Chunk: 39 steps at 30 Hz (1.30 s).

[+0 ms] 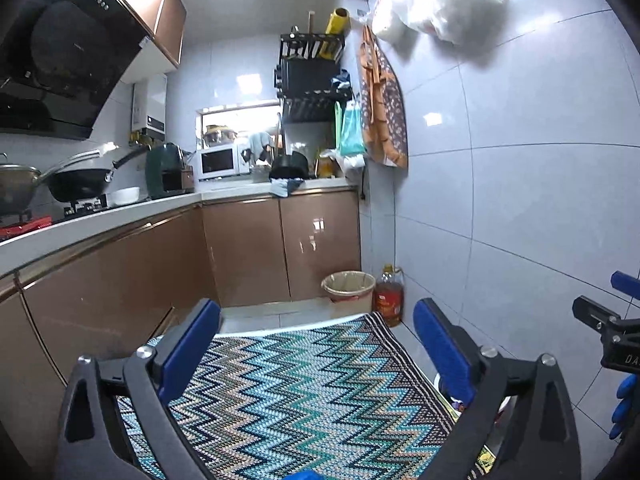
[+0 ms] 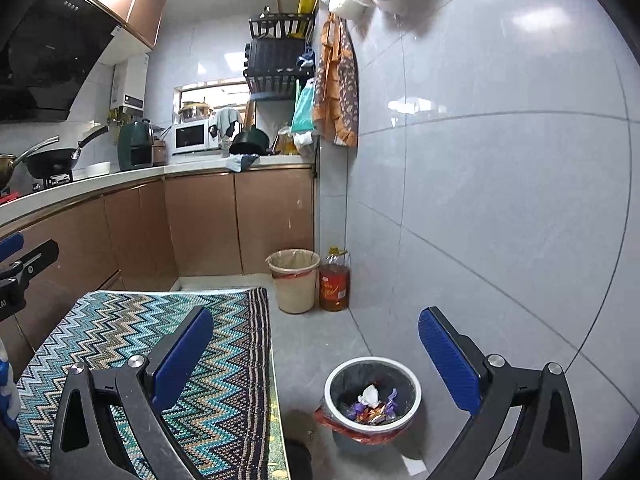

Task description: Collect trash

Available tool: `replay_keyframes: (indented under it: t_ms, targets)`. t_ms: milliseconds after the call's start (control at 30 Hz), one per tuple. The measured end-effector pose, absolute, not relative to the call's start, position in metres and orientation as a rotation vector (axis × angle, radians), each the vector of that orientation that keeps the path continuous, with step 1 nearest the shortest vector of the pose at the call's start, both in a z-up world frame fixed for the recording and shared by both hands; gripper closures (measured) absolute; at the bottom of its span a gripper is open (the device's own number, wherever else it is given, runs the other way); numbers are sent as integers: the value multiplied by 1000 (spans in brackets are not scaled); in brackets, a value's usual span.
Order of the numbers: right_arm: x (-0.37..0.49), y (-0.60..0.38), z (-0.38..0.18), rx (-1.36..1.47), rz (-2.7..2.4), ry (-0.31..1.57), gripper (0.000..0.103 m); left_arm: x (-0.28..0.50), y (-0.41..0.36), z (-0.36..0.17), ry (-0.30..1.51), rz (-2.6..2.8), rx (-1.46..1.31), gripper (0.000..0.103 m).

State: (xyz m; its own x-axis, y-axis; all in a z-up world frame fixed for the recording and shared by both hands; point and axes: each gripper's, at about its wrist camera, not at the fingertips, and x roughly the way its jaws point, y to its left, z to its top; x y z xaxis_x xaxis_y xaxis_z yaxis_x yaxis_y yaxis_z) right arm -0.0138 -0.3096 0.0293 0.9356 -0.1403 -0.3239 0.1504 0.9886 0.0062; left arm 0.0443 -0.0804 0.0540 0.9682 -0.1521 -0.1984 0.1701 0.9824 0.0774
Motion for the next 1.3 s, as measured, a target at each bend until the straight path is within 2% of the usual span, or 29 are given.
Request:
replay_keyframes:
  t_ms: [1300]
  targets:
    - [-23, -318, 29, -2, -226, 292, 0, 52, -42, 55, 172, -25, 54, 4]
